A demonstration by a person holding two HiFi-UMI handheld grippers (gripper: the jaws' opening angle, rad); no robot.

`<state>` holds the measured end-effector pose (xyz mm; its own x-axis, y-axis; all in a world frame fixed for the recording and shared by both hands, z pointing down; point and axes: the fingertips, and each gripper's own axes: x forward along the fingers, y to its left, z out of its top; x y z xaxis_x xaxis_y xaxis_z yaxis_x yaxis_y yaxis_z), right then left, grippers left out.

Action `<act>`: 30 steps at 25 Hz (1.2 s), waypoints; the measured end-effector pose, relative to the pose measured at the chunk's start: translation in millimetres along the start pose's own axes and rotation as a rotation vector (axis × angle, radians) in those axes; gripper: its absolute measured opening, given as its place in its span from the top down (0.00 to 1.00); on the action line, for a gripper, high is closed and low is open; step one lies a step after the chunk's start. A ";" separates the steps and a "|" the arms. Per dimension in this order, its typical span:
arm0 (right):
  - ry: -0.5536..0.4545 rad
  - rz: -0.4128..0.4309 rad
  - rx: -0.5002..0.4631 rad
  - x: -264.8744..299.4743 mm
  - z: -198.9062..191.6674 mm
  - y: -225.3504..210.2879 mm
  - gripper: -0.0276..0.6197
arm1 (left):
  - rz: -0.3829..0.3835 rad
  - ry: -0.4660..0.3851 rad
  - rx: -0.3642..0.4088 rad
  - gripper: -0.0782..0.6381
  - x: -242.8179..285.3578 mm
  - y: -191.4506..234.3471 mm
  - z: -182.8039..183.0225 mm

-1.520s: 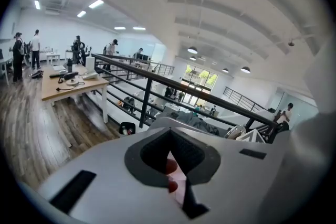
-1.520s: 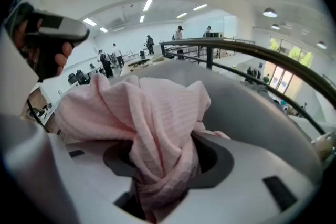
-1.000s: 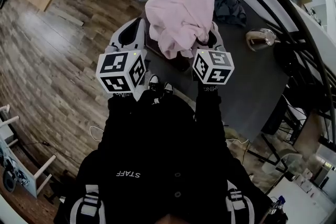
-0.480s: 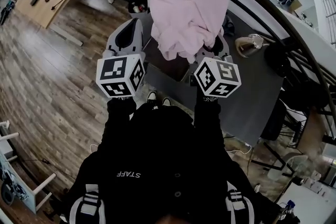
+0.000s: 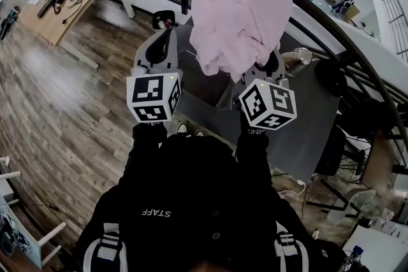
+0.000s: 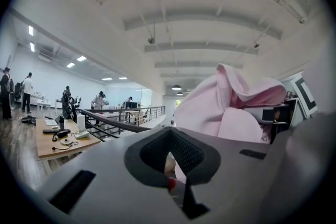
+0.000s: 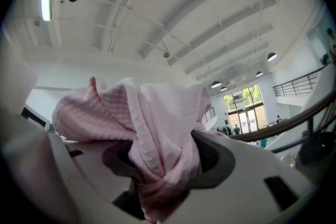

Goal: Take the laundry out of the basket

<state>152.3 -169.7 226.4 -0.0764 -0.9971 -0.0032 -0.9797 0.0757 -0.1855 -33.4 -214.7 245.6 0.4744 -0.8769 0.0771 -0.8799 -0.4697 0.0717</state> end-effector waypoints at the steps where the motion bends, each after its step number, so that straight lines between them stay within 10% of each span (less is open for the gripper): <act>1: -0.007 -0.002 -0.002 -0.7 2.7 -0.1 0.57 | 0.001 -0.004 0.006 0.89 0.7 -0.5 1.3; 30: -0.065 0.009 -0.056 6.6 20.2 3.1 0.57 | -0.025 -0.054 0.000 0.89 9.6 -9.0 22.2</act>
<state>152.5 -176.2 206.0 -0.0744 -0.9948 -0.0691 -0.9880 0.0830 -0.1303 -21.5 -221.1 223.6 0.4943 -0.8690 0.0213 -0.8676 -0.4918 0.0732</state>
